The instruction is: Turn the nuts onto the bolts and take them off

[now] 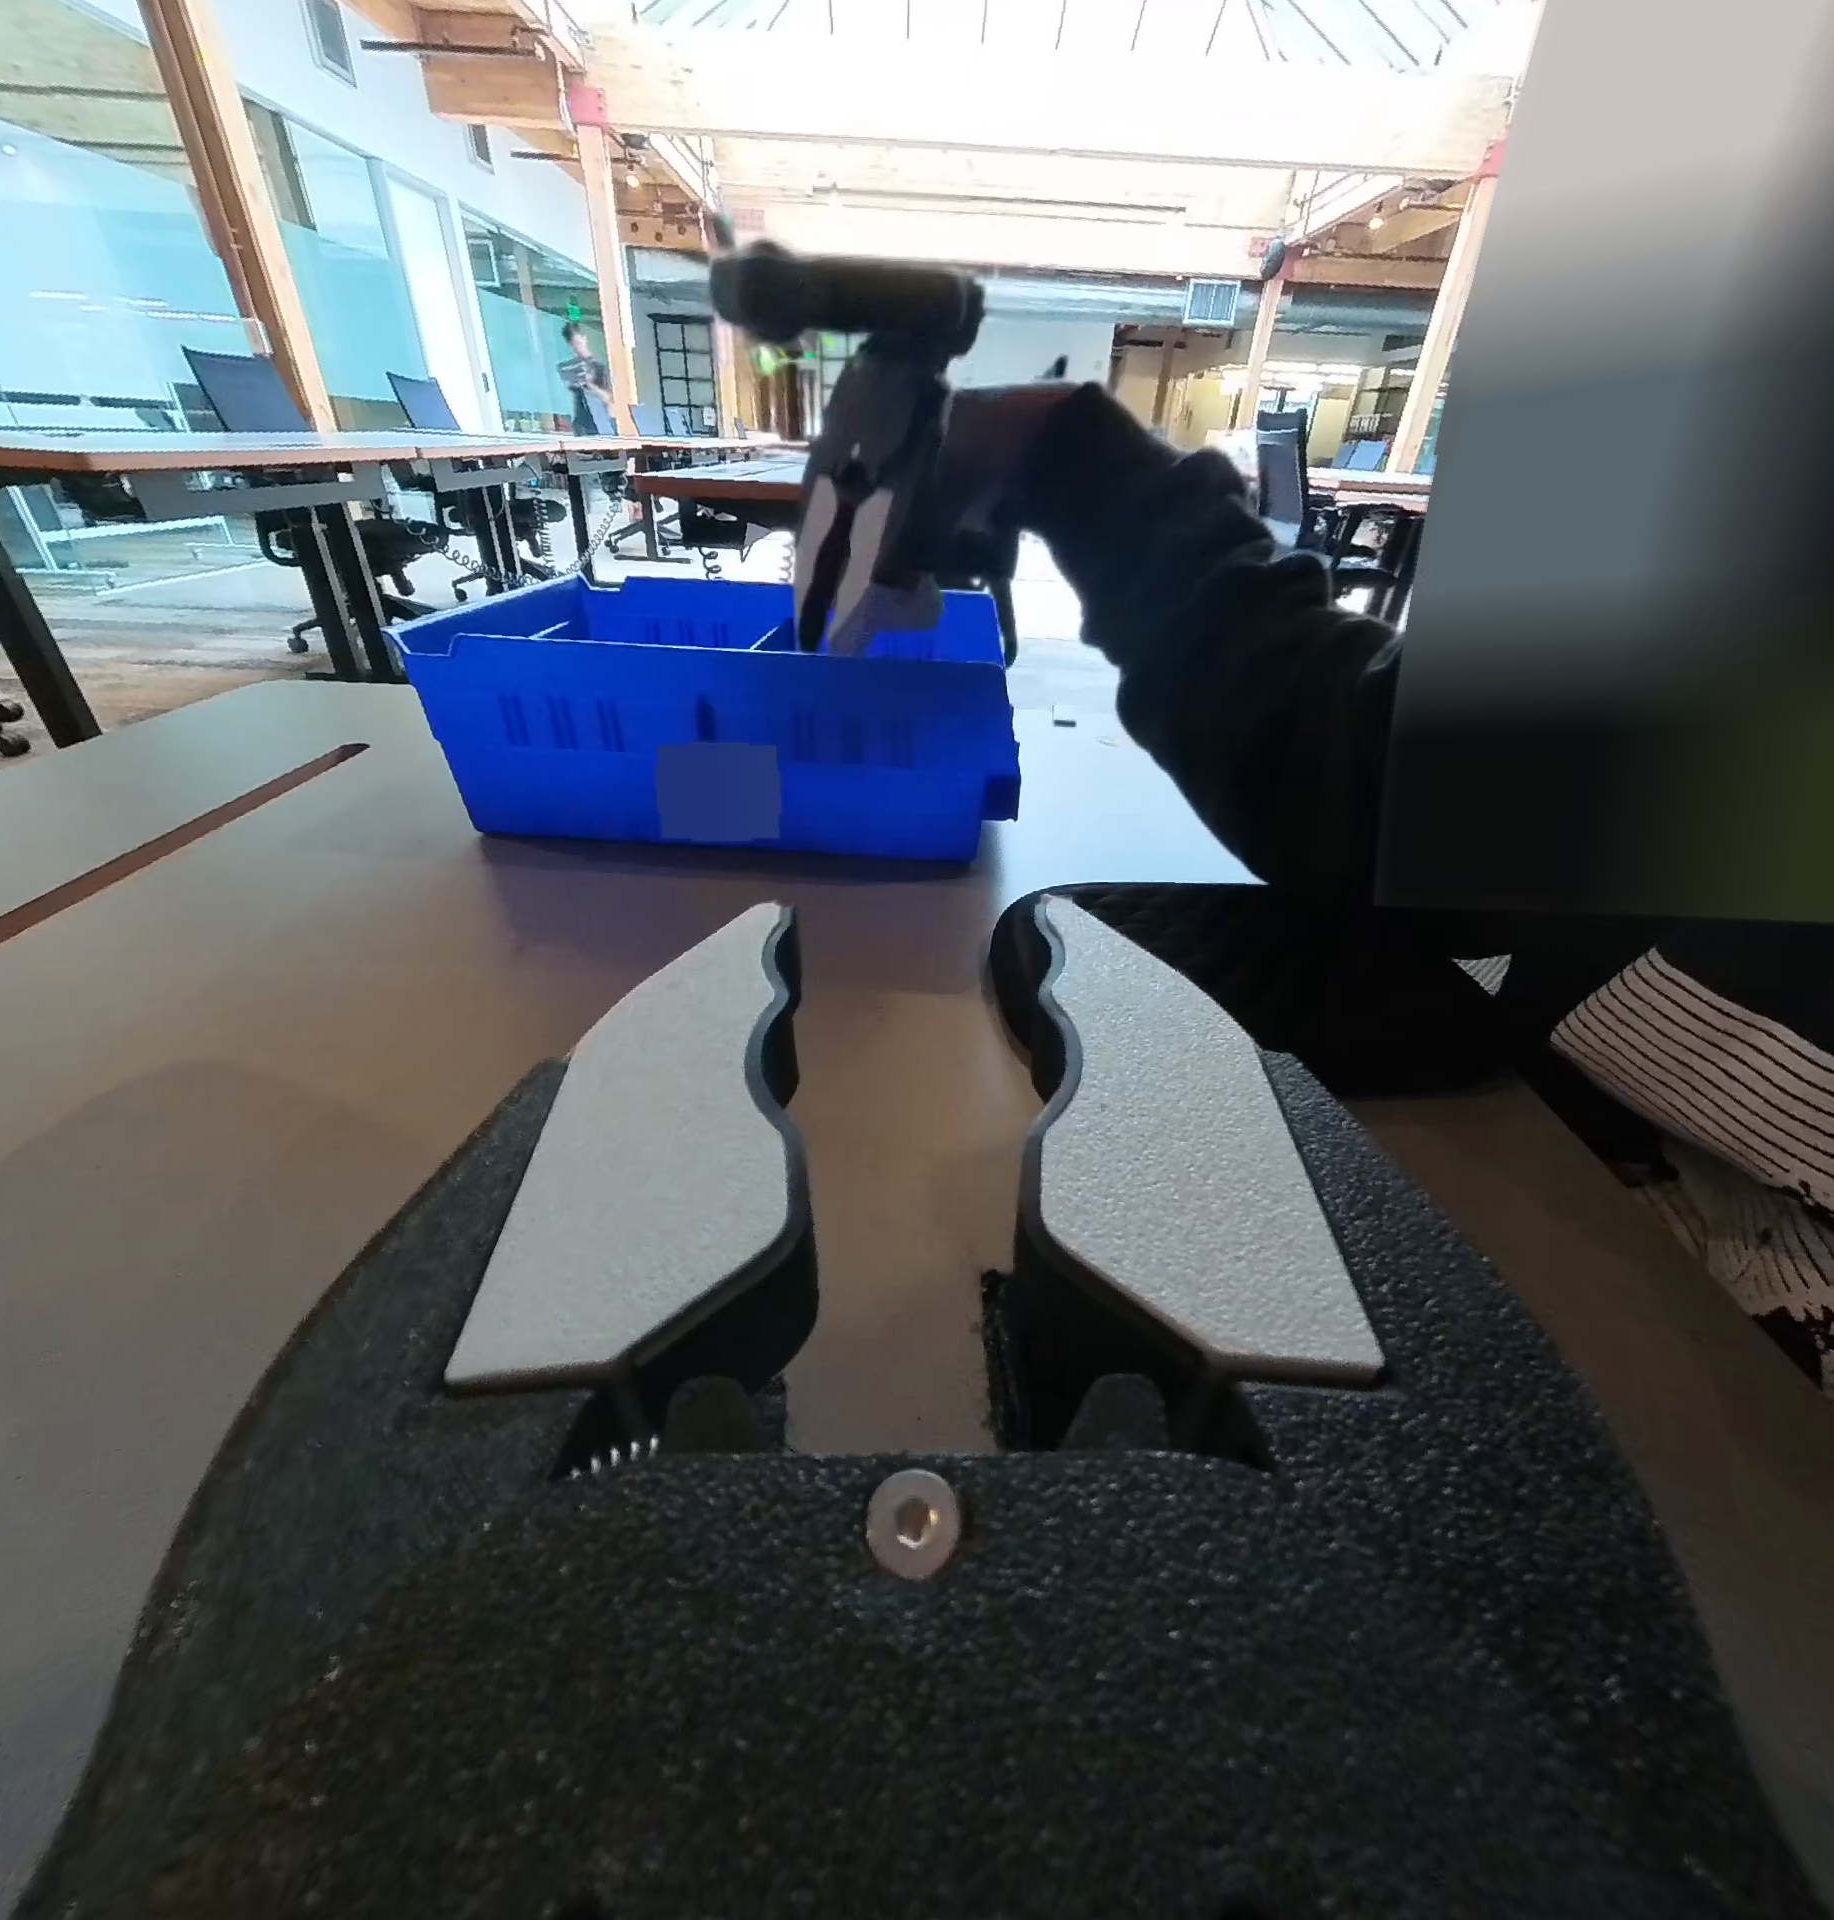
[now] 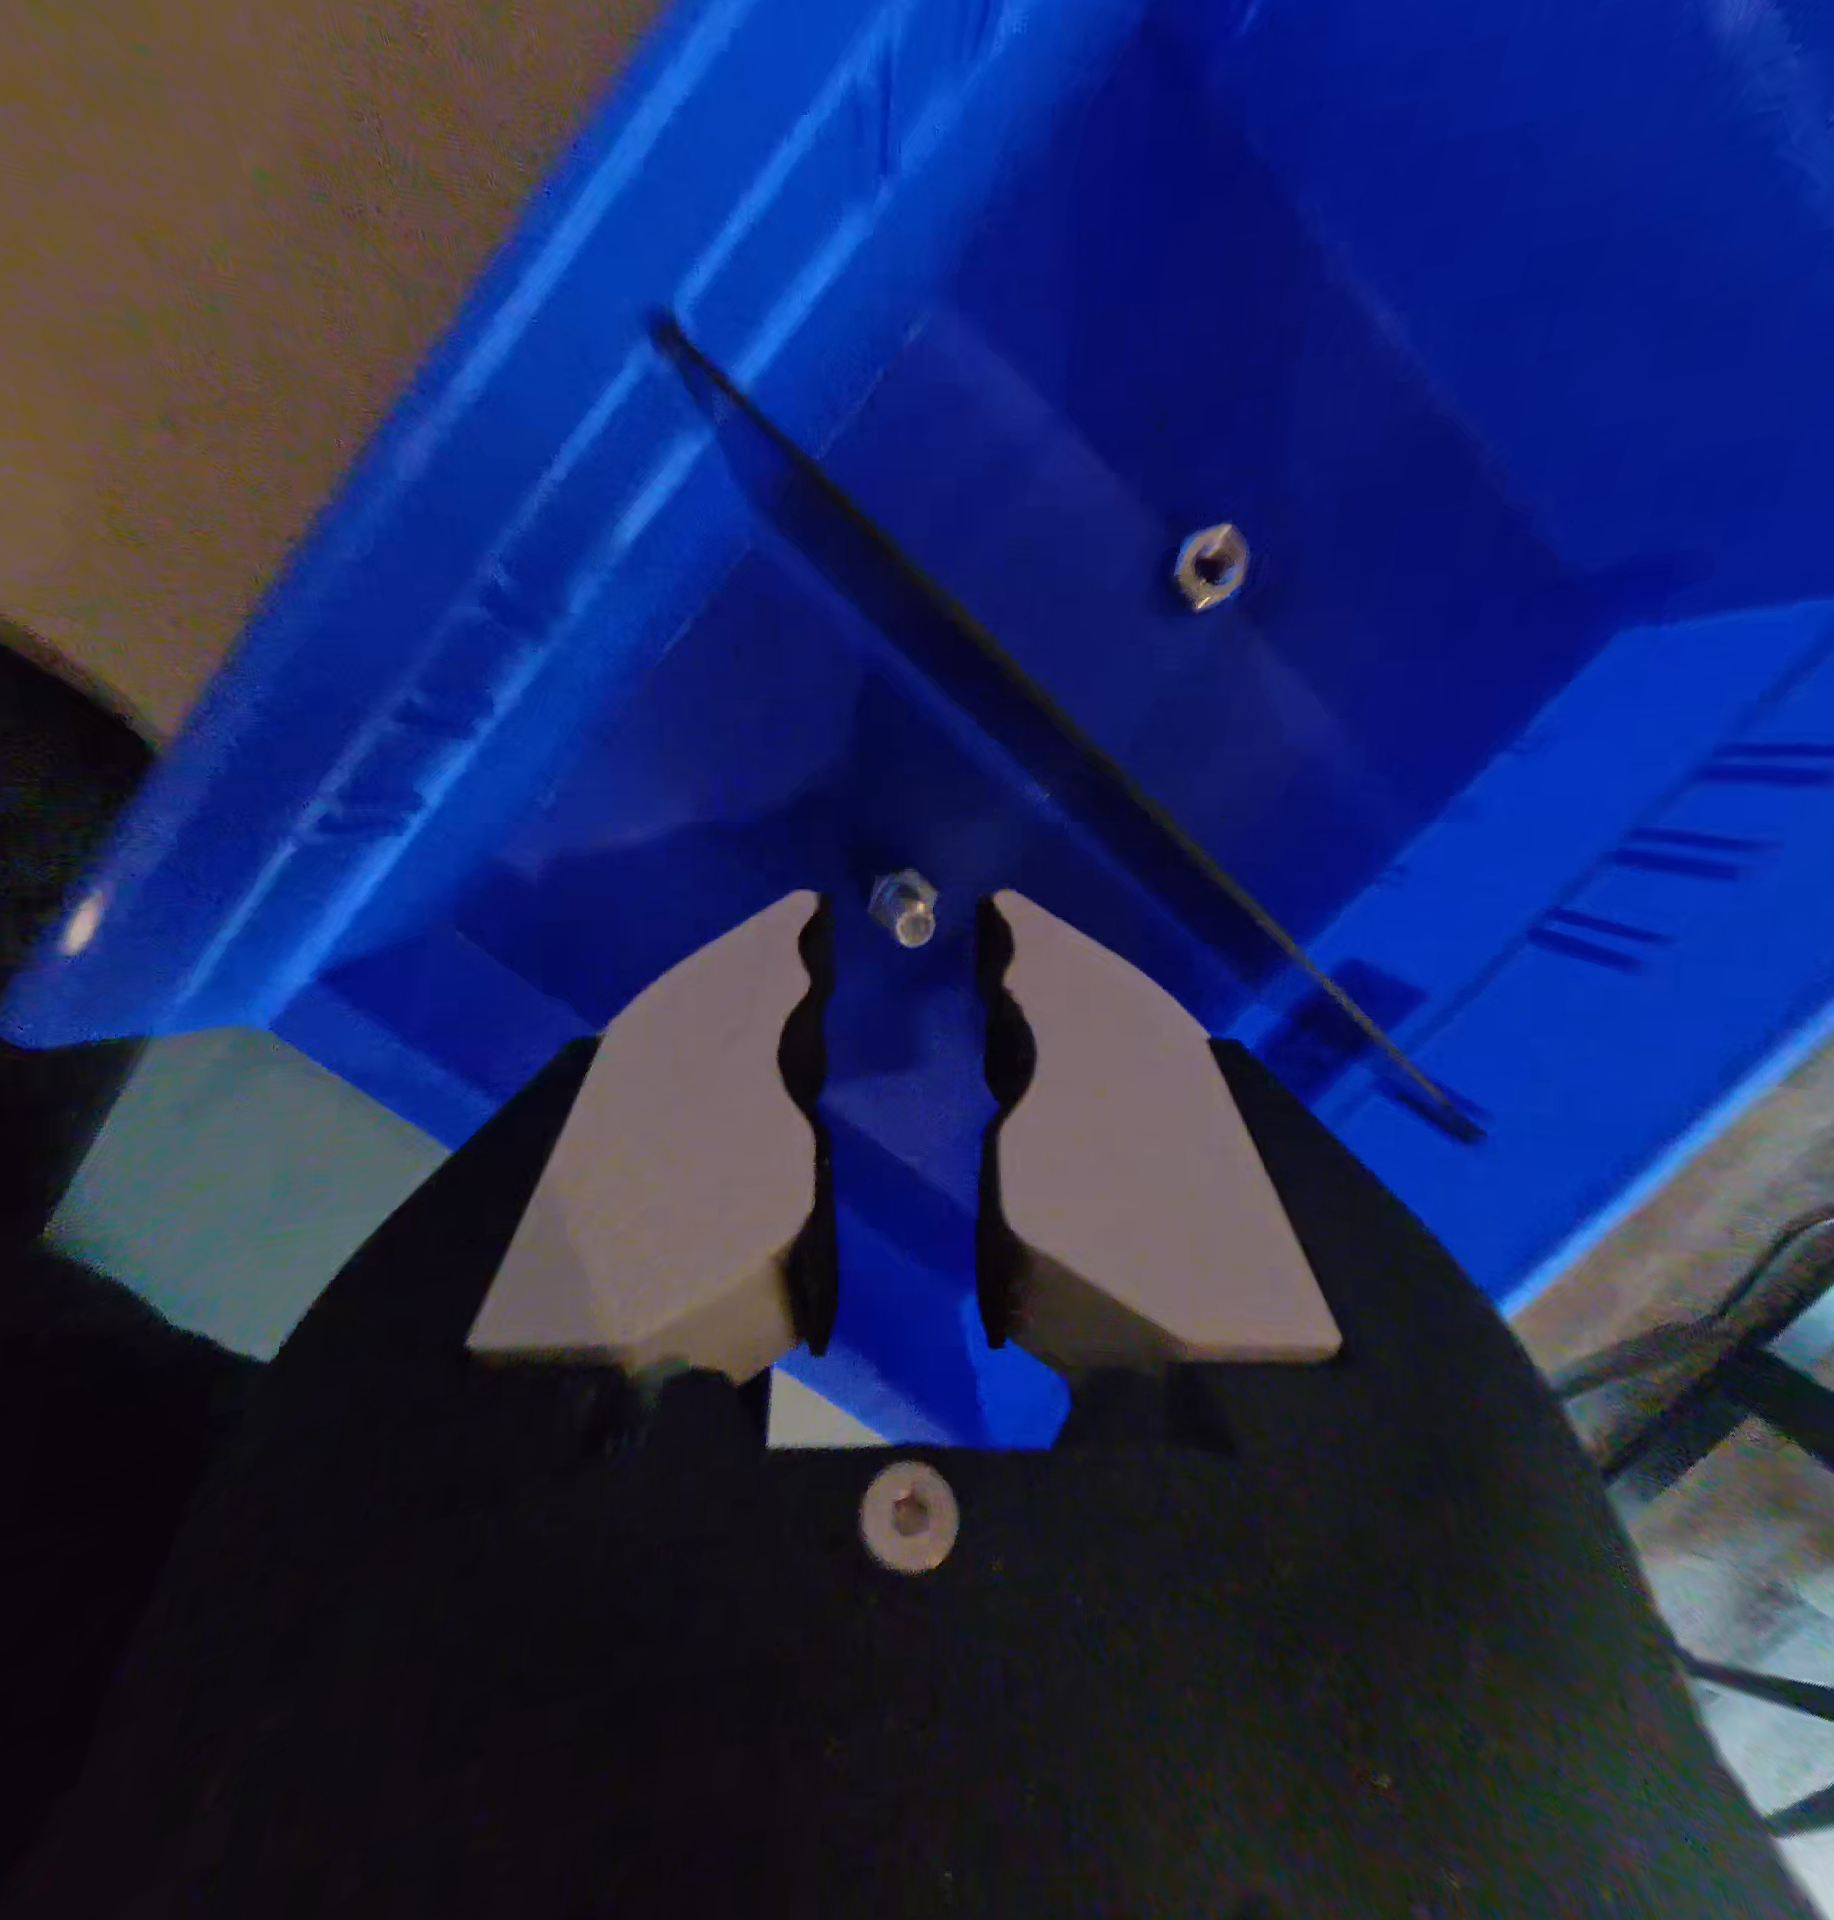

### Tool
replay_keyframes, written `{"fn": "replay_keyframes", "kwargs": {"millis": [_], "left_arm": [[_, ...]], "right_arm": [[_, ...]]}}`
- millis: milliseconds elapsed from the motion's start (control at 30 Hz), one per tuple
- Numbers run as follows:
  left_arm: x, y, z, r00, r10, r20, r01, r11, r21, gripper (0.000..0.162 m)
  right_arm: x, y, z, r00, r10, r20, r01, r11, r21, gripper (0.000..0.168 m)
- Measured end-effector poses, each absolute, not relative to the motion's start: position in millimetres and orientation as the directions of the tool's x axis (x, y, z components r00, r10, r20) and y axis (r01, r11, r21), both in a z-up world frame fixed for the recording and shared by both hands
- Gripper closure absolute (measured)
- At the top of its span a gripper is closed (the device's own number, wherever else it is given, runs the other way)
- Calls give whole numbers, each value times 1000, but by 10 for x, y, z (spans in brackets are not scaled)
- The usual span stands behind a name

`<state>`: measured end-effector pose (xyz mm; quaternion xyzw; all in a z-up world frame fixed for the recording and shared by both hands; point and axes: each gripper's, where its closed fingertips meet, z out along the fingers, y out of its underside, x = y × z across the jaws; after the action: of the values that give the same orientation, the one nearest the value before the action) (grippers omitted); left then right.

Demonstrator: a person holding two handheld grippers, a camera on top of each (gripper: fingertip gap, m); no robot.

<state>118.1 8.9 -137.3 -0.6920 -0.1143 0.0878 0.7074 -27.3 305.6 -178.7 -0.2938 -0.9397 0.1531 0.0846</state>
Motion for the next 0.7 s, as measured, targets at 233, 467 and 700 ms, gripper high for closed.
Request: {"fn": "replay_keyframes", "kwargs": {"millis": [233,467,700], "left_arm": [[1115,32,-1344,941,337,39,29,35,-999,114],[1064,-16,-1305,924,380,46,35,34,-999,114],[1021,-144,-1219,897,441,29,15,36,-999,114]], "right_arm": [[-365,2561,-827,-748,568,342,276,736,-619,116],[-192,1639,-47,-797,485,360,52,649,-759,79],[-227,1124,127,-786,536,309,6,507,-862,82]]}}
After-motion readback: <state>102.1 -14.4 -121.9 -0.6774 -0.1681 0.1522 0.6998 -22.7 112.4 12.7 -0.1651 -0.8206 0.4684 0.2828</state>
